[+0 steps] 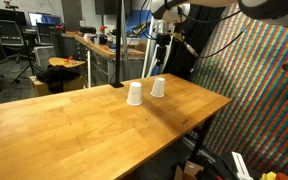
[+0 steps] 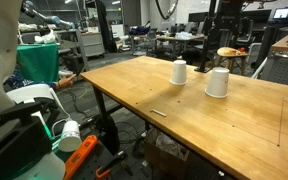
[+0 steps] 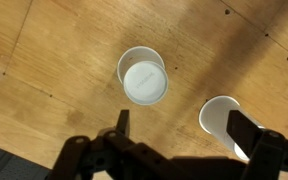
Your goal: Stack the cups
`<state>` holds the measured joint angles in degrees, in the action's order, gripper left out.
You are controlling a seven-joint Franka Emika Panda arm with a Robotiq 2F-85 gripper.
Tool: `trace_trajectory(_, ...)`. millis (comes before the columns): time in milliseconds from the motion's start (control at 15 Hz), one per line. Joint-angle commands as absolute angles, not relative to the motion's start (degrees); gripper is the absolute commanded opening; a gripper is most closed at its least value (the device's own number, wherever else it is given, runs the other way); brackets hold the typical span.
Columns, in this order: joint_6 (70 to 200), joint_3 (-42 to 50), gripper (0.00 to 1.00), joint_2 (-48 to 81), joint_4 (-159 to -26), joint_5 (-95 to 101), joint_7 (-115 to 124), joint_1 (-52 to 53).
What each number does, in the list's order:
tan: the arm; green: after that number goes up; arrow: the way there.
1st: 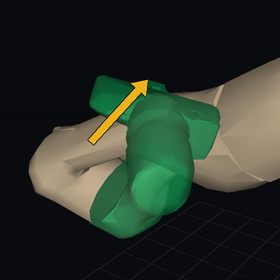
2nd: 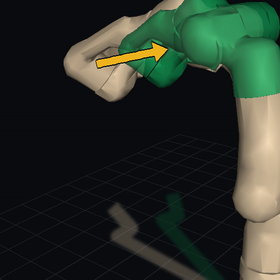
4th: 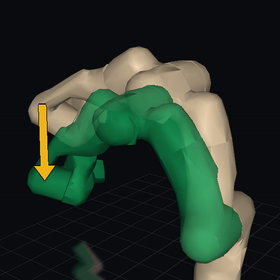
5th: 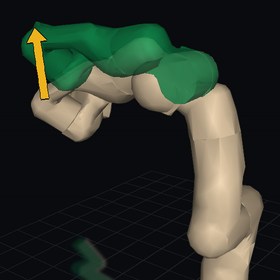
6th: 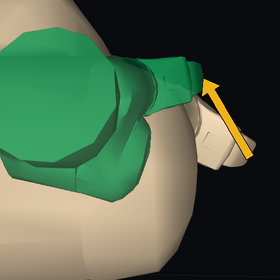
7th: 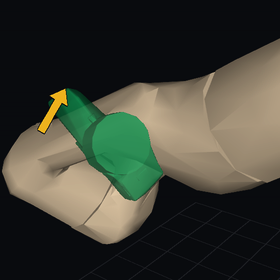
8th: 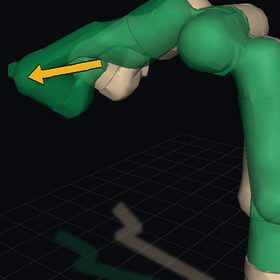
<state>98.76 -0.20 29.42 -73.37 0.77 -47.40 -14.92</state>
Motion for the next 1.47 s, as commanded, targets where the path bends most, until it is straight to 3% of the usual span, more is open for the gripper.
trace_trajectory(0, 97.46, 0.27, 1.00, 32.55, -69.74, -0.16, -48.56, -14.89)
trace_trajectory(1400, 99.58, -0.02, 1.00, 39.84, -66.76, 0.13, -49.25, -16.18)
